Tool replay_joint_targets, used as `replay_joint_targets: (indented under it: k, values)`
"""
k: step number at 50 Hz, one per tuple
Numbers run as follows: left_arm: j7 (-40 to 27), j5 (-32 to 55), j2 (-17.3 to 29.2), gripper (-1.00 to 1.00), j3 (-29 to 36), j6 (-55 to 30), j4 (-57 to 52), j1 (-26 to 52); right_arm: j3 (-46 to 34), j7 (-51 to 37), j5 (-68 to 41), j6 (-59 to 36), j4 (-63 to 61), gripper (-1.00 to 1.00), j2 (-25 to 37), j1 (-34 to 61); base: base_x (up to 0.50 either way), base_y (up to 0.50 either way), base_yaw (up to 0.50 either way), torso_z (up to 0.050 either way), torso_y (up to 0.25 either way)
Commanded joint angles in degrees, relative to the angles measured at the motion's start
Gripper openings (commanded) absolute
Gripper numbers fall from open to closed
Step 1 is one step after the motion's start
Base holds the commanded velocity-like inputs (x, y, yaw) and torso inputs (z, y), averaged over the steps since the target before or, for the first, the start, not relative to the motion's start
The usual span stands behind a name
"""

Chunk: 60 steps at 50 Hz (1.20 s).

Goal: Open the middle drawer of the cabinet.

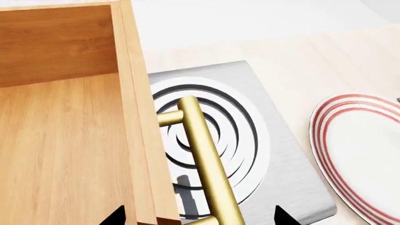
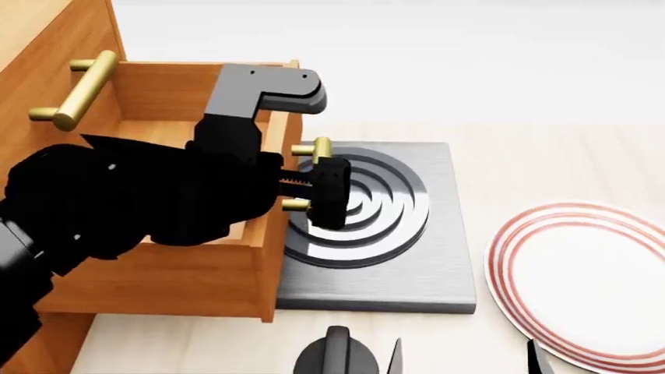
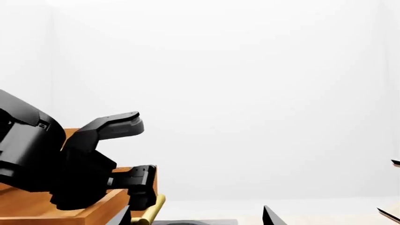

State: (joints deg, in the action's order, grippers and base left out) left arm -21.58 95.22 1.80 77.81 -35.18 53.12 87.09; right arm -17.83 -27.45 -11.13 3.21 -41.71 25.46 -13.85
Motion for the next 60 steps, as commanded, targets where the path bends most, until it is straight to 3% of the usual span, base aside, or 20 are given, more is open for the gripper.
replay_joint_targets:
  k: [1, 4, 7, 14, 35, 41, 50, 60]
  values:
    - [0.8, 13.5, -1.6, 1.0, 7.1, 4.5, -2.1, -2.2, -0.1, -0.2, -0.1, -0.2, -0.3, 1.0, 0.1, 0.0, 0.0, 0.0, 0.0, 0.0, 0.0]
    - [1.4, 12.0, -1.7, 1.0, 7.6, 8.9, -1.2, -2.1, -0.2, -0.2, 0.0, -0.2, -0.3, 1.0, 0.1, 0.1, 0.0, 0.0, 0.0, -0.003, 0.0]
    - [1.0, 8.3, -0.4, 1.0, 6.2, 19.7, -2.6, -2.1, -0.3, -0.2, 0.1, -0.2, -0.2, 1.0, 0.1, 0.2, 0.0, 0.0, 0.0, 0.0, 0.0]
    - [-3.3, 2.1, 2.0, 1.0, 6.1, 30.8, -6.7, -1.3, -0.4, -0.4, 0.0, -0.4, -0.3, 1.0, 0.2, 0.3, 0.0, 0.0, 0.0, 0.0, 0.0]
    - [-4.2, -0.6, 3.1, 1.0, 6.4, 34.4, -7.7, -1.5, -0.5, -0.7, -0.1, -0.4, -0.6, 1.0, 0.5, 0.3, 0.0, 0.0, 0.0, 0.0, 0.0]
    - [-7.0, -8.1, 4.8, 1.0, 9.7, 39.9, -11.4, -1.1, -0.6, -0.8, 0.0, -0.5, -0.6, 1.0, 0.6, 0.3, 0.0, 0.0, 0.0, 0.0, 0.0]
    - [-17.0, -25.6, 9.2, 1.0, 16.0, 51.8, -20.5, -0.3, -0.8, -0.9, 0.1, -0.5, -0.5, 1.0, 0.6, 0.4, 0.0, 0.0, 0.0, 0.0, 0.0]
    - [-18.6, -25.5, 11.6, 1.0, 15.0, 52.7, -25.2, -0.1, -0.8, -1.0, -0.1, -0.2, -0.3, 1.0, 0.7, 0.4, 0.0, 0.0, 0.0, 0.0, 0.0]
